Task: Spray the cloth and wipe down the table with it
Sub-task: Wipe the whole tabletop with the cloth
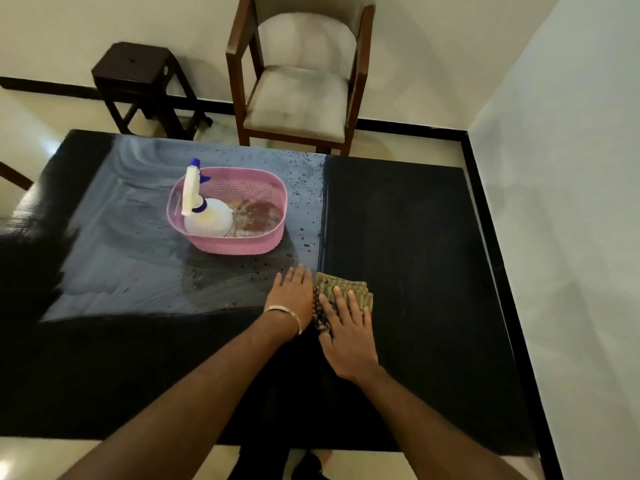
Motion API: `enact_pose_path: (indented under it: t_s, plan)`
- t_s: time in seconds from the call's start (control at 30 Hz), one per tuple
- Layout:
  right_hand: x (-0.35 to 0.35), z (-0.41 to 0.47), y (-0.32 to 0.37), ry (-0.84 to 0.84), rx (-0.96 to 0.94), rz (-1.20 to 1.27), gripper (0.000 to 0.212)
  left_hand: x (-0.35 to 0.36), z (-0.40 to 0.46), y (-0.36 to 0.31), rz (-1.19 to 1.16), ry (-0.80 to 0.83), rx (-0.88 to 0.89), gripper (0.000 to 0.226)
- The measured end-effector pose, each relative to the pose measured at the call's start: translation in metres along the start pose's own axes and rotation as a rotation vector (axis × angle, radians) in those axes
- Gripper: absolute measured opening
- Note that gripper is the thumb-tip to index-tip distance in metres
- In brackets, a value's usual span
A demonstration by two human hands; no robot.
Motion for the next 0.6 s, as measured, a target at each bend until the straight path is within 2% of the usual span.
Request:
enact_pose_path:
  t_s: [0.13,0.33,0.6]
  plan:
    - [-0.004,-0.006,0.003,-0.003,0.033,-0.002,0.07,0.01,-0.024,0.014,-0.064,-0.041,0.043,0.071]
    - [0.005,0.008,0.034,-0.057,0.223,0.065,0.068,0.012,-0.043,0.068,-0.133,-0.119,0.059,0.068]
    - [0.032,0.049,0.186,-0.068,0.161,0.089,0.068,0.008,-0.059,0.177,-0.149,-0.162,0.103,0.061]
Point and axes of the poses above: each hand's wrist, its own z-axis towards the middle knuckle, its own x-axis out of the palm, y = z × x, the point moved 4 cm from there along z, towards the middle knuckle, and after that the axes turned 6 degrees about y, right-handed, at the moved point
